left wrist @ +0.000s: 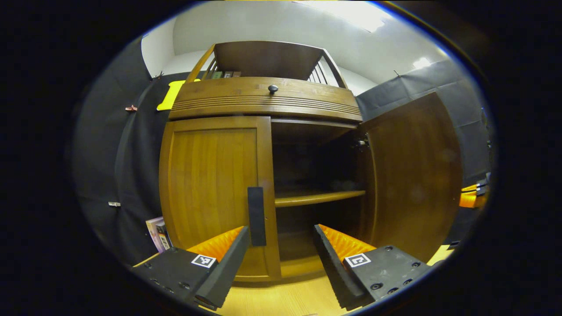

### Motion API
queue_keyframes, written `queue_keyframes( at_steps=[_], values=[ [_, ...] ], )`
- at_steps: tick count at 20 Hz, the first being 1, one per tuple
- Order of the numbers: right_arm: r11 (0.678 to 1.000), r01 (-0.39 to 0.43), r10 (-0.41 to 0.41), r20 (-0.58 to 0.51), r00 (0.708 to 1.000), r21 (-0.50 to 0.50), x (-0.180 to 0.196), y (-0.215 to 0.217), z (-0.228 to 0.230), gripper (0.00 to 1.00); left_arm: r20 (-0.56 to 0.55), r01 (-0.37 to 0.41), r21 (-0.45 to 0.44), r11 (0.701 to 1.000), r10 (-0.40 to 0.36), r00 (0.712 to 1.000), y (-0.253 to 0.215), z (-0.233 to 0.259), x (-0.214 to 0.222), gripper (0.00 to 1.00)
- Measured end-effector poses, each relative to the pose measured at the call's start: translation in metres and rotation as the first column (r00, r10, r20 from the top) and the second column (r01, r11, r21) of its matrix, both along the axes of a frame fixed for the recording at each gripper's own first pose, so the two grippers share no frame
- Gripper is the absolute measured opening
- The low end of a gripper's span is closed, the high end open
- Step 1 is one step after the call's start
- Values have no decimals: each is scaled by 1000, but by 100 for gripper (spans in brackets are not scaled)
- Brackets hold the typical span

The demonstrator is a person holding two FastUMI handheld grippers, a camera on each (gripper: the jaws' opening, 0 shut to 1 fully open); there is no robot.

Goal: Open the right door of the double-door shoe cabinet with the right hand, and open the left door with the left hand.

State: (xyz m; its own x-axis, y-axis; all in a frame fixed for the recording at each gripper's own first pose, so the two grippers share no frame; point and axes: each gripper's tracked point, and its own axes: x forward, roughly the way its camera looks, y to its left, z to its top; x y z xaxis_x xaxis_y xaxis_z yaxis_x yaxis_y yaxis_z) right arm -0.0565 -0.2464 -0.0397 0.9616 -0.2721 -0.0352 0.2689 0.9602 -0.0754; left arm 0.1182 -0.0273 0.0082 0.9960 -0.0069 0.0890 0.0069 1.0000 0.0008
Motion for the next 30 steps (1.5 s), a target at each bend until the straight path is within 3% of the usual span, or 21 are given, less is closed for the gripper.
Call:
queue_keyframes(
  at_steps=[6,10,14,20,23,28,30],
  values=[
    [997,76,-76,0,997,1,-38,-23,8,19,-36,-43,12,999,43,998,22,-19,58,91],
    [990,139,-139,24,990,-19,-65,-38,18,90,-3,-56,-22,998,56,998,33,-21,89,90],
    [979,200,-200,32,979,-25,-84,-51,20,90,8,-80,-13,997,80,997,39,-22,109,87],
    [974,228,-228,39,973,17,-101,-56,21,87,-22,-98,-77,992,96,995,45,-35,127,60],
    [968,252,-253,36,967,10,-107,-63,21,87,-20,-77,-95,992,76,997,41,-32,125,39],
    [966,256,-257,28,966,20,-115,-60,19,87,-44,-68,-100,993,64,997,40,-34,119,31],
    [968,249,-250,30,968,15,-112,-59,20,87,-58,-47,-113,992,41,997,40,-35,109,34]
  ],
)
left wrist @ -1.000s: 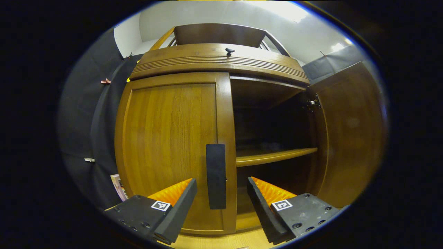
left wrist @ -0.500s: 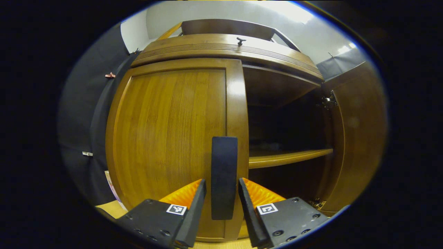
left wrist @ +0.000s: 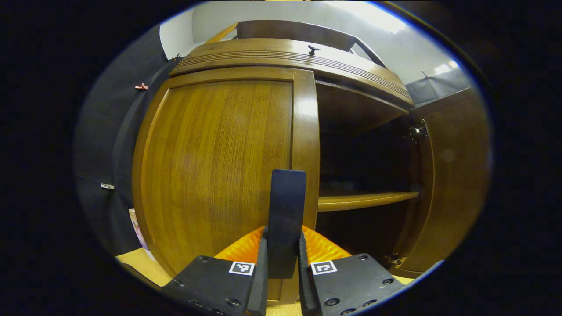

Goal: Open the right door of the double-door shoe cabinet with the right hand, and open the left door with the left hand.

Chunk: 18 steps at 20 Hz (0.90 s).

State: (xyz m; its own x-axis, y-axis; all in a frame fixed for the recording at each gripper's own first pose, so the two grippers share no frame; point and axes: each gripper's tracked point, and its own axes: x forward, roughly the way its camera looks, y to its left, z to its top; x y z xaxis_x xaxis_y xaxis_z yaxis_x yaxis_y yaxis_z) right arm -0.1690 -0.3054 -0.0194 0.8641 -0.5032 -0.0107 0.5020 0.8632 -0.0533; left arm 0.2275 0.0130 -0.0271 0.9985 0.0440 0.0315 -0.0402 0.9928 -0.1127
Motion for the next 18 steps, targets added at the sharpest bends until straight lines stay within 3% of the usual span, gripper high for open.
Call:
queue_keyframes(
  at_steps=[5,6,13,18],
  values=[
    [999,-34,34,1,999,-7,3,18,6,87,-32,23,59,998,-21,999,4,4,-43,34],
    [999,-43,43,2,999,-9,4,24,8,87,-34,23,63,998,-21,999,5,3,-53,30],
    [989,-144,145,21,989,-41,21,68,18,87,-76,101,2,995,-100,992,22,4,-108,32],
    [975,-223,224,14,975,-18,33,104,14,87,-93,70,9,998,-69,993,50,6,-153,33]
  ],
)
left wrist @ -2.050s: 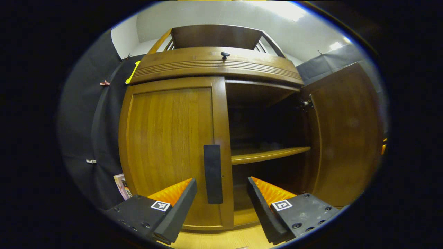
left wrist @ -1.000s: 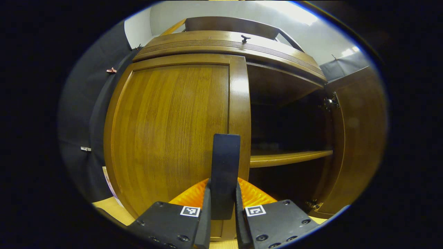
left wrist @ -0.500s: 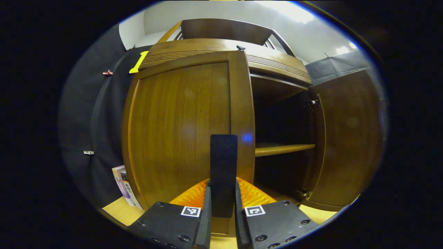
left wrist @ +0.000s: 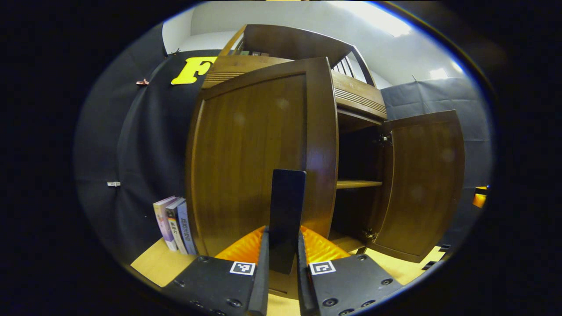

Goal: Open the right door of the double-door shoe cabinet with the right hand, and open the left door with the left hand.

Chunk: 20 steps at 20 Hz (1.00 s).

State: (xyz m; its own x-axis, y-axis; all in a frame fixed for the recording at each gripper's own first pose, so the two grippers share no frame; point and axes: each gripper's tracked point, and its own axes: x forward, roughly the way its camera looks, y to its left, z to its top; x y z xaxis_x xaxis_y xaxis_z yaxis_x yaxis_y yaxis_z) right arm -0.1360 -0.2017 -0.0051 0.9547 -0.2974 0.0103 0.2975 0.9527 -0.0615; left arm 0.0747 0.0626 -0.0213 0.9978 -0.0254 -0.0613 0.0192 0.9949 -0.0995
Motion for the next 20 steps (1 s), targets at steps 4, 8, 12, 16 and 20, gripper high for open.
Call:
queue_keyframes(
  at_steps=[4,8,12,16,20],
  values=[
    [999,-32,32,-26,999,0,7,21,-11,87,8,-39,30,999,39,999,22,1,-25,29],
    [998,-62,62,-26,998,10,17,38,-12,87,13,-60,-14,998,60,998,41,2,-44,29],
    [995,-87,89,-32,996,39,27,54,-17,87,15,-94,-9,996,94,995,60,0,-58,29],
    [995,-101,103,-50,993,26,33,66,-24,87,27,-136,7,991,136,990,80,2,-72,24],
    [990,-140,142,-51,989,36,41,81,-25,87,58,-170,-9,985,170,984,98,12,-82,23]
  ],
)
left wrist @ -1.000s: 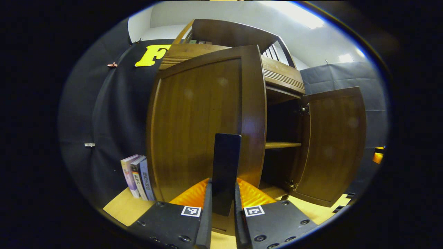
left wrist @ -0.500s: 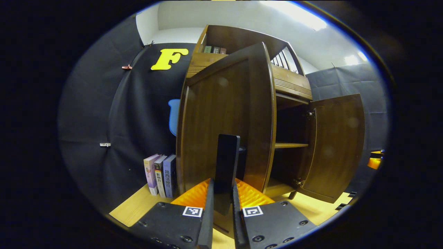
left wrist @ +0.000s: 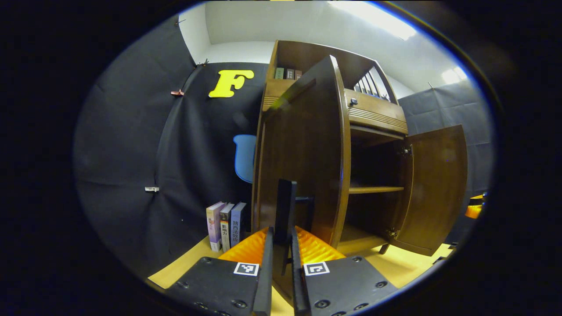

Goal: Open the right door of the double-door shoe cabinet with the right hand, and open the left door with the left hand.

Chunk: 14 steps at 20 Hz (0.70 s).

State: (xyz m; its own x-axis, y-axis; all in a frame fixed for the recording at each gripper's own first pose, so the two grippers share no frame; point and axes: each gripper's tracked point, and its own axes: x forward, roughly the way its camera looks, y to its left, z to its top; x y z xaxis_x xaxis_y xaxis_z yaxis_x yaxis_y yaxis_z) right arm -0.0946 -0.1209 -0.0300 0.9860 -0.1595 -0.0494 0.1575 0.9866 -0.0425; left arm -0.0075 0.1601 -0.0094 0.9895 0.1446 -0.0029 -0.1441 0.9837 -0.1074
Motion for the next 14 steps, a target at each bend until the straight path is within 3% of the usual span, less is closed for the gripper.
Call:
queue_keyframes(
  at_steps=[5,9,13,14],
  values=[
    [999,-23,23,-1,1000,-23,6,13,-1,87,-3,-88,38,995,88,996,28,-2,-8,18],
    [999,-41,41,-16,999,-28,10,20,-5,87,-6,-83,-13,996,83,997,36,-6,-15,14],
    [998,-61,60,-18,998,-30,18,28,-2,87,-6,-139,16,990,139,990,54,-3,-31,14],
    [997,-66,66,-18,998,-30,20,29,-3,87,1,-152,22,988,152,988,56,0,-35,8]
  ],
)
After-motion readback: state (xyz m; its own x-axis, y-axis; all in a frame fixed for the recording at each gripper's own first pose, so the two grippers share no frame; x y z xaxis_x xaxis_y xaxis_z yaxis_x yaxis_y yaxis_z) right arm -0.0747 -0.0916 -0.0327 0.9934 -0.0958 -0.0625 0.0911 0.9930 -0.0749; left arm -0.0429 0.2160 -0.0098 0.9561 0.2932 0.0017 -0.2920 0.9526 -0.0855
